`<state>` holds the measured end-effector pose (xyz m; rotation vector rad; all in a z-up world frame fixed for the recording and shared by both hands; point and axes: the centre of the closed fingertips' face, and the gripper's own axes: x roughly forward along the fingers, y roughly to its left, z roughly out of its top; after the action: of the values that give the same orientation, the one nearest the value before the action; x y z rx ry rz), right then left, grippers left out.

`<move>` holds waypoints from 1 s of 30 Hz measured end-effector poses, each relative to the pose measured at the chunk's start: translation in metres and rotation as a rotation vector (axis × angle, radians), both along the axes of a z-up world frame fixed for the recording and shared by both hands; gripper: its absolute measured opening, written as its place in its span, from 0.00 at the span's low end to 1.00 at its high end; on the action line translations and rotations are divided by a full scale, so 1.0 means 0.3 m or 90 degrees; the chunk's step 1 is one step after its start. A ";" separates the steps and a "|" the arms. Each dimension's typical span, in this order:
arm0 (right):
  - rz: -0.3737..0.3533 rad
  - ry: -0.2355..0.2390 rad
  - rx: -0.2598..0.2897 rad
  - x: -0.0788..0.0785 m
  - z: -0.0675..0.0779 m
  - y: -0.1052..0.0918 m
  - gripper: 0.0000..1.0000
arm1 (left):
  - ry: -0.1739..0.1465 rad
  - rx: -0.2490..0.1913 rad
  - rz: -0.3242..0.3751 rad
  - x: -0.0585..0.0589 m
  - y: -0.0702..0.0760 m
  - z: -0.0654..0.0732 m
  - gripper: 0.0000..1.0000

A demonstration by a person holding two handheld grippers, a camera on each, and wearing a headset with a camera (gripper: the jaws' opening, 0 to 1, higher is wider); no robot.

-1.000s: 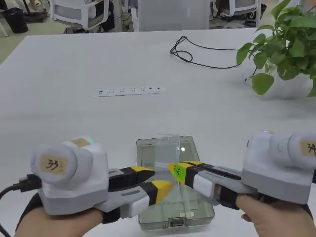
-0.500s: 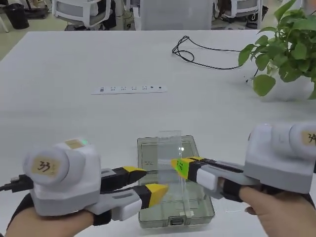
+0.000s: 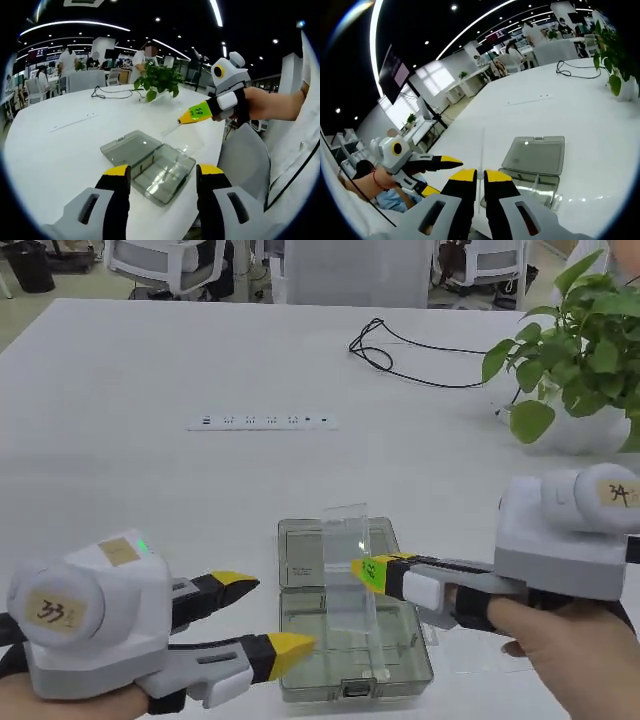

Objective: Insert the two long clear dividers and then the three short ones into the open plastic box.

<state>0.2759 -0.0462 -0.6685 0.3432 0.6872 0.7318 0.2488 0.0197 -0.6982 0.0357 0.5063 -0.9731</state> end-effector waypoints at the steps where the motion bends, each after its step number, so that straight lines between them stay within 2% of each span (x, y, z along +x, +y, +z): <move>1: -0.001 0.000 -0.004 0.004 -0.002 -0.002 0.06 | -0.002 0.006 -0.001 0.001 0.008 -0.007 0.53; 5: 0.000 0.010 -0.022 0.023 -0.015 -0.002 0.06 | -0.012 0.021 -0.009 -0.001 0.038 -0.024 0.64; 10: 0.007 0.046 -0.043 0.037 -0.049 0.008 0.06 | -0.014 0.025 -0.026 -0.010 0.055 -0.031 0.72; 15: -0.034 0.092 -0.069 0.069 -0.074 -0.007 0.06 | -0.021 0.037 -0.042 -0.014 0.063 -0.046 0.80; 20: -0.042 0.117 -0.085 0.084 -0.087 0.000 0.06 | -0.017 0.033 -0.054 -0.016 0.064 -0.054 0.83; 21: -0.045 0.127 -0.092 0.083 -0.098 -0.002 0.06 | -0.017 0.032 -0.055 -0.015 0.064 -0.055 0.83; 22: -0.059 0.157 -0.107 0.075 -0.125 -0.014 0.06 | -0.016 0.033 -0.055 -0.012 0.065 -0.058 0.83; 25: -0.051 0.182 -0.131 0.061 -0.172 -0.013 0.06 | -0.013 0.030 -0.057 -0.008 0.069 -0.063 0.82; 30: -0.062 0.215 -0.148 0.047 -0.232 -0.003 0.06 | -0.008 0.026 -0.061 0.001 0.073 -0.077 0.83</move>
<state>0.2902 -0.0470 -0.7382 0.2857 1.0573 0.4986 0.2491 0.0417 -0.7212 0.1035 0.5159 -1.0552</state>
